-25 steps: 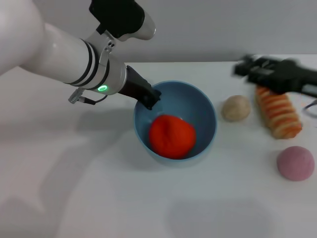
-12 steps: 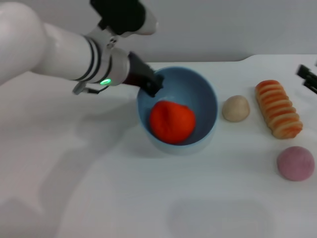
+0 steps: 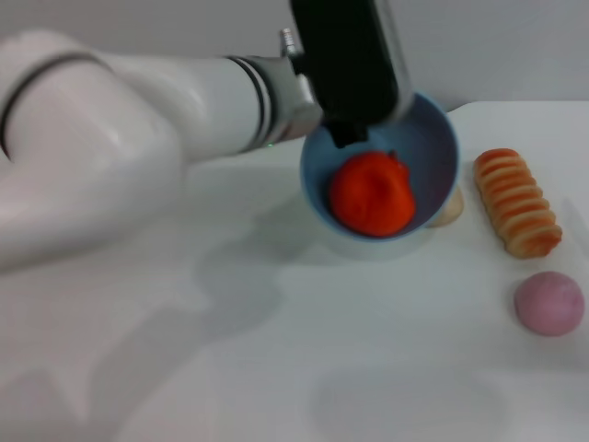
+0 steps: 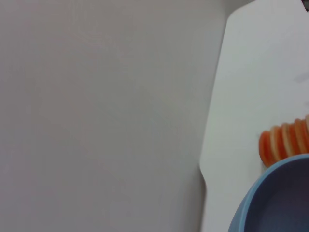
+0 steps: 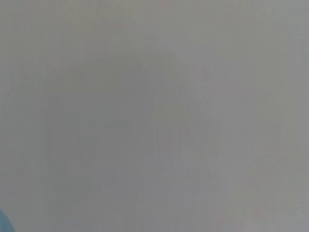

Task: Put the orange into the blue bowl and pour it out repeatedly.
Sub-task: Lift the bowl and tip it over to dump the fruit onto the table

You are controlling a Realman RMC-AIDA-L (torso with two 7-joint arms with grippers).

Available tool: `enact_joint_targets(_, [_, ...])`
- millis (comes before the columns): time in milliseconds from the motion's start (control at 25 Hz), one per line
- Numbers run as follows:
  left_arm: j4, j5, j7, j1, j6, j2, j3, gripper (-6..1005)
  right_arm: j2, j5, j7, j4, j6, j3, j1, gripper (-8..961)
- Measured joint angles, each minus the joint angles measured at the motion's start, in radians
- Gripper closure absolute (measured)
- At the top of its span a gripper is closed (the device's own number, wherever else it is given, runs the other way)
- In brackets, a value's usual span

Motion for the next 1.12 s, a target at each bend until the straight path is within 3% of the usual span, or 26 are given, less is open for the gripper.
enact_joint_targets(160, [0.015, 0.074, 0.046, 0.028, -0.104, 0.006, 0.083, 1001, -0.003, 0.032, -0.036, 0.033, -0.006, 0.007, -0.004, 324])
enact_joint_targets(640, [0.048, 0.081, 0.543, 0.205, -0.555, 0.001, 0.204, 1000, -0.003, 0.039, -0.040, 0.049, -0.043, 0.051, 0.000, 325])
enact_joint_targets(920, [-0.026, 0.081, 0.841, 0.279, -0.829, -0.001, 0.287, 1001, -0.004, 0.039, -0.042, 0.051, -0.048, 0.064, 0.007, 326])
enact_joint_targets(1120, [-0.085, 0.082, 0.931, 0.307, -0.994, -0.003, 0.313, 1000, -0.003, 0.039, -0.055, 0.052, -0.049, 0.102, 0.006, 326])
